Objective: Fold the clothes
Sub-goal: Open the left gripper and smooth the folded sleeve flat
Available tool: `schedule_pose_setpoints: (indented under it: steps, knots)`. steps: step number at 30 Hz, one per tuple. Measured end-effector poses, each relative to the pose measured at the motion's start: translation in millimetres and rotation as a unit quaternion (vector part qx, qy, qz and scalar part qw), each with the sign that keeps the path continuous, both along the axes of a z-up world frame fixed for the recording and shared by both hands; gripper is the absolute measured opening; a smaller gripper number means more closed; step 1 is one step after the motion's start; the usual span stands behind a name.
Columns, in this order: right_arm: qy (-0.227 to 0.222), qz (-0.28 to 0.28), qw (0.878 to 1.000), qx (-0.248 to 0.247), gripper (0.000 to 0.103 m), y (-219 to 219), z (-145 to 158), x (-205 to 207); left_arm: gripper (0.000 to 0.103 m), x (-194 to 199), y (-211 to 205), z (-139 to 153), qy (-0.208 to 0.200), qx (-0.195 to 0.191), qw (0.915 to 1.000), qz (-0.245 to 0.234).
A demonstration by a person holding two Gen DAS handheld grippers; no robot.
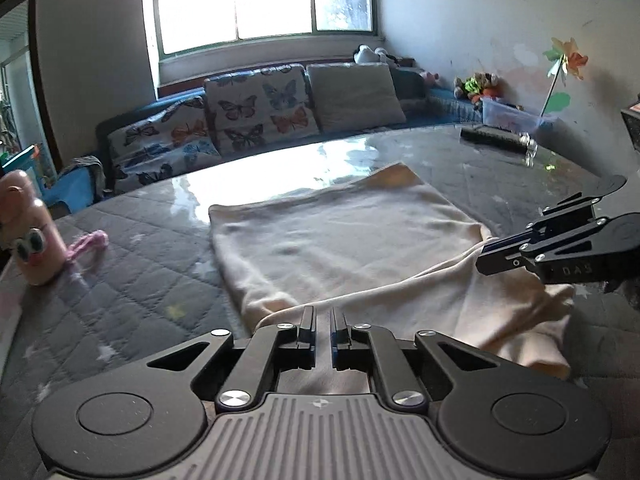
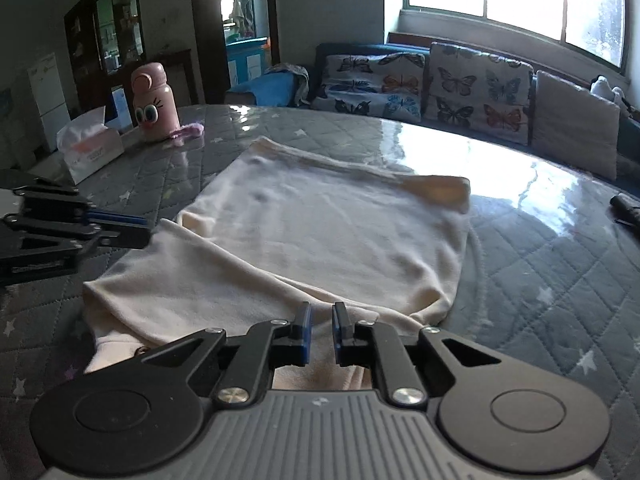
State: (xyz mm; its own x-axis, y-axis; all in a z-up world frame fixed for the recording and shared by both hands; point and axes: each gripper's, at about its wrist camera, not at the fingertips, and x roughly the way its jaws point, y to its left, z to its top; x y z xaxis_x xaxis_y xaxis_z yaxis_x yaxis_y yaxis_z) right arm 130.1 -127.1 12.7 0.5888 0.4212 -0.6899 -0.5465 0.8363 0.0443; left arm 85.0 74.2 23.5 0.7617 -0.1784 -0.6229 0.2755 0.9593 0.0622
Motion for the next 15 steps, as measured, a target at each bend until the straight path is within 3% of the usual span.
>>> schedule_pose_setpoints:
  steps: [5, 15]
  knots:
    - [0.018, -0.011, 1.0, 0.0, 0.01, -7, -13, 9, 0.01, 18, 11, -18, 0.029, 0.004, 0.9992, 0.028]
    - [0.009, 0.002, 1.0, -0.009, 0.018, -6, -10, 7, 0.013, 20, 20, -21, 0.024, 0.02, 0.999, 0.032]
